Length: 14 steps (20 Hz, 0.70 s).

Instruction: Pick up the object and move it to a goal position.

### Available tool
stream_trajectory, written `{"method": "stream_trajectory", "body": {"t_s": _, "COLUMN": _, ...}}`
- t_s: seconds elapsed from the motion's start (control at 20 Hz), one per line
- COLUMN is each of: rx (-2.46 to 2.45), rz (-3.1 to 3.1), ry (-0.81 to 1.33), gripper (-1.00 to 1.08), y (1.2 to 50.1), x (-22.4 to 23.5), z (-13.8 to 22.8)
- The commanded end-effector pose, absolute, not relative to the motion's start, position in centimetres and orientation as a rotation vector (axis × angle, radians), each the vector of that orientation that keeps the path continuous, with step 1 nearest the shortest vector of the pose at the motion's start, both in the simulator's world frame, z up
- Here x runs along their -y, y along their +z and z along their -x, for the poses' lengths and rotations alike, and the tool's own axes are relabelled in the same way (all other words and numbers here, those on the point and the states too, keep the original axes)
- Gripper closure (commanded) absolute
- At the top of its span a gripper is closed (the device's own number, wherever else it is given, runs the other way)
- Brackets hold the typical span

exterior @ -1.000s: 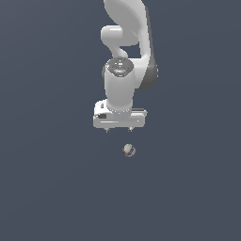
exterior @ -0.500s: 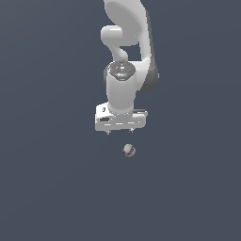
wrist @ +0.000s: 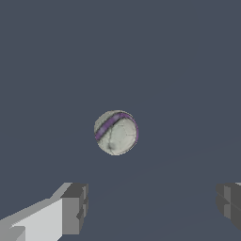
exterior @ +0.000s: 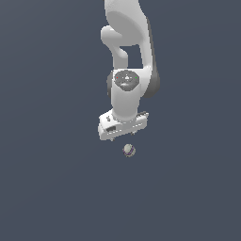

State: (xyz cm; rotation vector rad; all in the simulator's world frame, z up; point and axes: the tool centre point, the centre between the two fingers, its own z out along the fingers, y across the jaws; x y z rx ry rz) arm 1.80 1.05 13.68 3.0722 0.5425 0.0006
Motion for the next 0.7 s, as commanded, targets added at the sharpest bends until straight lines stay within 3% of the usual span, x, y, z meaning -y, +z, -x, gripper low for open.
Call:
{"method": "stream_trajectory", "body": {"t_s": 0.0, "rx": -0.660, "rz": -3.050, "ry": -0.002, "gripper": -0.92, "y": 13.0, "x": -1.5, "z": -2.1}}
{"method": "stream_trajectory", "body": {"t_s": 0.65, "rx": -1.191, "rz": -2.900, "ry": -0.004, "gripper": -0.92, "y": 9.7, "x": -3.6, "z": -3.5}}
